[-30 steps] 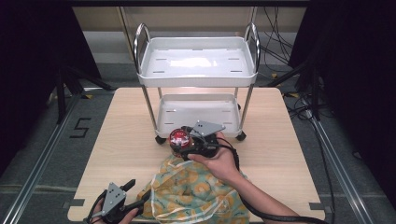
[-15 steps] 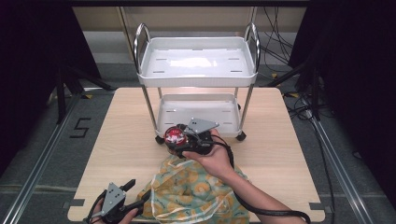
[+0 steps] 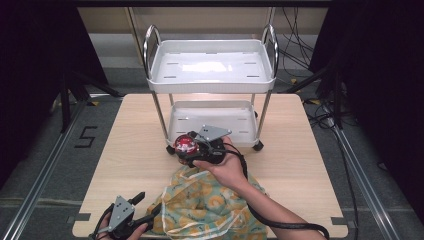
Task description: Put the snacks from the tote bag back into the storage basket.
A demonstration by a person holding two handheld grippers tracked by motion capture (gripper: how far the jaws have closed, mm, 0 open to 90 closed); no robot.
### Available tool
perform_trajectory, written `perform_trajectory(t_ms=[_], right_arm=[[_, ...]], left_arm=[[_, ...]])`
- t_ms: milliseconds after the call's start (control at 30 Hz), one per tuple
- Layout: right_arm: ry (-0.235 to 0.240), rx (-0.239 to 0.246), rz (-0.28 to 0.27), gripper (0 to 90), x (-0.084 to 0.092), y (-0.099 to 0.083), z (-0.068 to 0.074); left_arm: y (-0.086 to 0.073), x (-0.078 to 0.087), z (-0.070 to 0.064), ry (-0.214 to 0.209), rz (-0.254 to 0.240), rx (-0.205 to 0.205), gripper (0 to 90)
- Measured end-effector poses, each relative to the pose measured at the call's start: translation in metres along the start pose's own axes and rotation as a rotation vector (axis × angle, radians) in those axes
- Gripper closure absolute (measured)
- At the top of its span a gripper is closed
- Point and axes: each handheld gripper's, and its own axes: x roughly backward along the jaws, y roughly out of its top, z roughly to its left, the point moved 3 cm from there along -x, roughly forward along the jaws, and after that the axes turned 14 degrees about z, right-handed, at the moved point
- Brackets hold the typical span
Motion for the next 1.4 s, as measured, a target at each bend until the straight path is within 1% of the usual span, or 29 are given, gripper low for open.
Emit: perform_trajectory(t_ms=[67, 133, 167, 233, 267, 300, 333, 400, 433, 467, 500, 567, 633, 667, 733, 767, 800, 833, 867, 900, 933, 1033, 1067, 1100, 1167, 1233, 1333, 1367, 1400], right_arm=[[-0.007, -0.002, 0.002, 26.7, -0.001, 0.000, 0.000], [-0.003, 0.002, 0.010, 26.7, -0.001, 0.000, -0.001], [-0.010, -0.003, 0.007, 26.7, -0.002, 0.000, -0.002], [-0.011, -0.002, 0.006, 26.7, -0.003, 0.001, -0.003], [-0.019, 0.003, 0.006, 26.7, -0.003, 0.001, -0.003], [0.000, -0.010, 0.015, 26.7, -0.003, 0.001, -0.003], [-0.008, -0.011, 0.013, 26.7, -0.004, 0.002, -0.003], [-0.003, -0.025, 0.010, 26.7, -0.005, 0.002, -0.002], [-0.014, -0.004, 0.006, 26.7, -0.006, 0.003, -0.004], [0.000, -0.011, 0.011, 26.7, -0.007, 0.003, -0.003], [-0.010, -0.008, 0.009, 26.7, -0.008, 0.003, -0.003], [-0.004, -0.010, 0.014, 26.7, -0.009, 0.003, -0.004], [-0.014, -0.014, 0.020, 26.7, -0.009, 0.003, -0.005], [-0.008, -0.022, 0.022, 26.7, -0.009, 0.003, -0.005], [-0.009, -0.013, 0.020, 26.7, -0.010, 0.004, -0.007], [-0.018, -0.022, 0.012, 26.7, -0.011, 0.004, -0.007], [-0.012, -0.036, 0.020, 26.7, -0.011, 0.004, -0.007], [-0.016, -0.022, 0.015, 26.7, -0.012, 0.004, -0.009], [-0.021, -0.019, 0.020, 26.7, -0.013, 0.004, -0.009], [-0.019, -0.023, 0.026, 26.7, -0.013, 0.004, -0.009], [-0.014, -0.027, 0.016, 26.7, -0.014, 0.004, -0.009], [-0.016, -0.029, 0.023, 26.7, -0.014, 0.004, -0.011], [-0.014, -0.031, 0.024, 26.7, -0.014, 0.004, -0.011], [-0.017, -0.031, 0.020, 26.7, -0.014, 0.005, -0.012], [-0.022, -0.044, 0.015, 26.7, -0.015, 0.005, -0.012], [-0.023, -0.036, 0.013, 26.7, -0.016, 0.006, -0.013], [-0.035, -0.022, 0.028, 26.7, -0.015, 0.006, -0.015], [-0.018, -0.036, 0.025, 26.7, -0.015, 0.007, -0.014], [-0.024, -0.037, 0.020, 26.7, -0.015, 0.008, -0.014]], left_arm=[[0.000, 0.000, 0.000, 0.001, -0.002, -0.001, 32.2], [0.000, 0.000, 0.000, -0.004, -0.009, 0.000, 32.2], [0.001, 0.000, 0.000, -0.006, -0.013, 0.002, 32.2], [0.000, 0.001, 0.001, -0.003, -0.007, -0.002, 32.3], [0.000, 0.001, 0.001, -0.001, -0.007, -0.003, 32.3], [0.000, 0.001, 0.001, -0.001, -0.006, -0.004, 32.3], [0.000, 0.001, 0.001, -0.001, -0.008, 0.000, 32.3], [0.000, 0.001, 0.000, 0.005, -0.005, 0.003, 32.4], [0.000, 0.001, 0.000, 0.003, -0.006, 0.003, 32.4], [0.000, 0.001, 0.000, 0.002, -0.006, -0.003, 32.5], [0.001, 0.000, 0.000, -0.009, -0.018, 0.002, 32.5], [0.001, 0.000, 0.000, -0.007, -0.012, -0.004, 32.6], [0.001, 0.001, 0.000, -0.004, -0.013, -0.003, 32.6], [0.000, 0.001, 0.000, 0.004, -0.005, 0.002, 32.6], [0.000, 0.001, 0.000, 0.002, -0.009, 0.003, 32.5], [0.000, 0.001, 0.000, 0.002, -0.010, 0.001, 32.5], [0.001, 0.001, 0.000, 0.003, -0.008, 0.001, 32.6], [0.001, 0.001, 0.000, 0.003, -0.008, 0.000, 32.5], [0.001, 0.001, 0.000, 0.004, -0.009, -0.001, 32.5], [0.001, 0.002, 0.000, 0.004, -0.008, 0.001, 32.5], [0.001, 0.001, 0.000, 0.004, -0.011, 0.003, 32.5], [0.001, 0.002, 0.001, 0.005, -0.013, 0.008, 32.6], [0.001, 0.001, 0.001, -0.004, -0.021, 0.004, 32.5], [0.001, 0.002, 0.001, 0.003, -0.014, 0.002, 32.5], [0.001, 0.002, 0.000, -0.001, -0.016, 0.004, 32.5], [0.001, 0.002, 0.000, 0.000, -0.017, 0.005, 32.5], [0.001, 0.002, 0.001, 0.005, -0.014, 0.006, 32.5], [0.001, 0.002, 0.001, 0.000, -0.017, 0.006, 32.5], [0.001, 0.002, 0.001, 0.001, -0.017, 0.005, 32.6]])
